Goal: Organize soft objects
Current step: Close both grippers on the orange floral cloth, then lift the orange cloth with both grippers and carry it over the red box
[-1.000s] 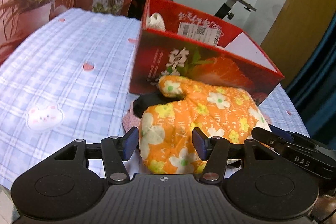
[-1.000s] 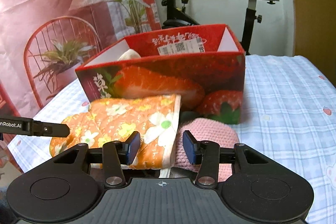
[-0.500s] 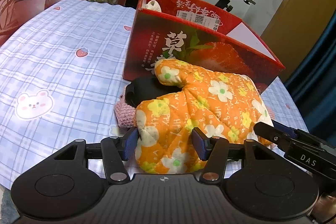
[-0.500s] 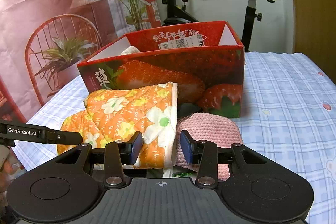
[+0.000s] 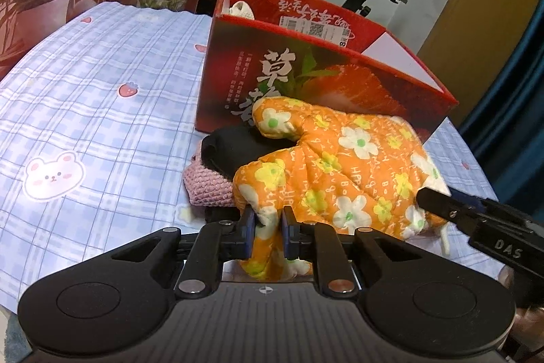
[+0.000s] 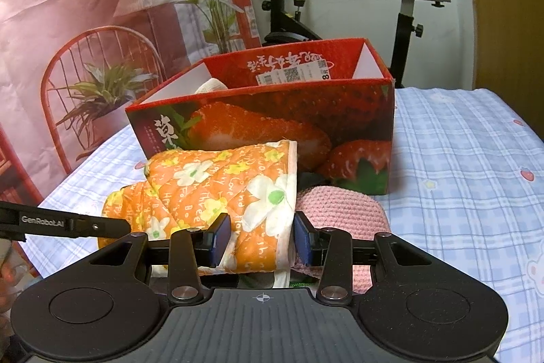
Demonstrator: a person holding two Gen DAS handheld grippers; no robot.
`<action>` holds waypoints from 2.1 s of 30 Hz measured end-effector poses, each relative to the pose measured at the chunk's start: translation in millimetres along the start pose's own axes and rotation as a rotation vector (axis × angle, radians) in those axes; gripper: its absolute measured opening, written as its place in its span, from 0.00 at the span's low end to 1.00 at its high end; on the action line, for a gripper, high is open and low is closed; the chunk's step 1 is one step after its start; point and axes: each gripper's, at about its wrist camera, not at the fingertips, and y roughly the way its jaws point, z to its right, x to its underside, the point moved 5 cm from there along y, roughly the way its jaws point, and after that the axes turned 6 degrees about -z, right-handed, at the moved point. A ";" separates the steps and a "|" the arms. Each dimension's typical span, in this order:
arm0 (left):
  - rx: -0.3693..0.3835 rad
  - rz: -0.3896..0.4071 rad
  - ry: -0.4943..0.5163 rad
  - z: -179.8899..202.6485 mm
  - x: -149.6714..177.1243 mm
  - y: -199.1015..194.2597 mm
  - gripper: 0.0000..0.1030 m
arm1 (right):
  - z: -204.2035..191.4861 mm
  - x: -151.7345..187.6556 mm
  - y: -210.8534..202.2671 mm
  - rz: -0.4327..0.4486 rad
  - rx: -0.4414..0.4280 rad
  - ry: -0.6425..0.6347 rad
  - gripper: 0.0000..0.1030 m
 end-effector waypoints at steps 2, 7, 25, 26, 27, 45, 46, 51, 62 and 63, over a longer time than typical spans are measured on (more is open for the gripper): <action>-0.013 -0.013 0.004 -0.6 1.8 2.3 0.17 | -1.9 -0.6 -3.2 0.011 -0.006 -0.007 0.37; -0.023 -0.036 -0.007 -4.9 5.6 8.7 0.17 | -4.9 1.8 -2.1 0.005 -0.024 -0.031 0.37; -0.012 0.063 -0.004 -2.2 -2.5 -13.6 0.13 | -8.4 -0.2 -13.8 0.063 -0.045 -0.058 0.09; -0.012 0.079 0.003 0.0 -3.8 -18.4 0.13 | -10.3 -1.5 -16.6 0.073 -0.049 -0.066 0.09; -0.014 0.099 0.018 2.8 -5.2 -24.3 0.13 | -12.6 -2.8 -19.4 0.082 -0.050 -0.076 0.08; -0.008 0.314 0.136 41.4 -80.8 -80.6 0.12 | -25.2 -77.6 -71.0 0.257 -0.065 -0.141 0.08; -0.009 0.313 0.140 42.4 -89.6 -77.0 0.12 | -24.4 -86.3 -68.9 0.256 -0.062 -0.148 0.08; -0.015 0.282 0.131 44.6 -135.5 -53.8 0.12 | -18.6 -131.7 -46.5 0.252 -0.034 -0.173 0.07; -0.050 0.107 0.141 48.7 -180.4 14.4 0.12 | 0.9 -178.7 53.8 0.103 0.029 -0.047 0.07; -0.053 0.083 0.144 48.6 -178.6 21.3 0.12 | 3.2 -177.4 62.6 0.081 0.031 -0.029 0.07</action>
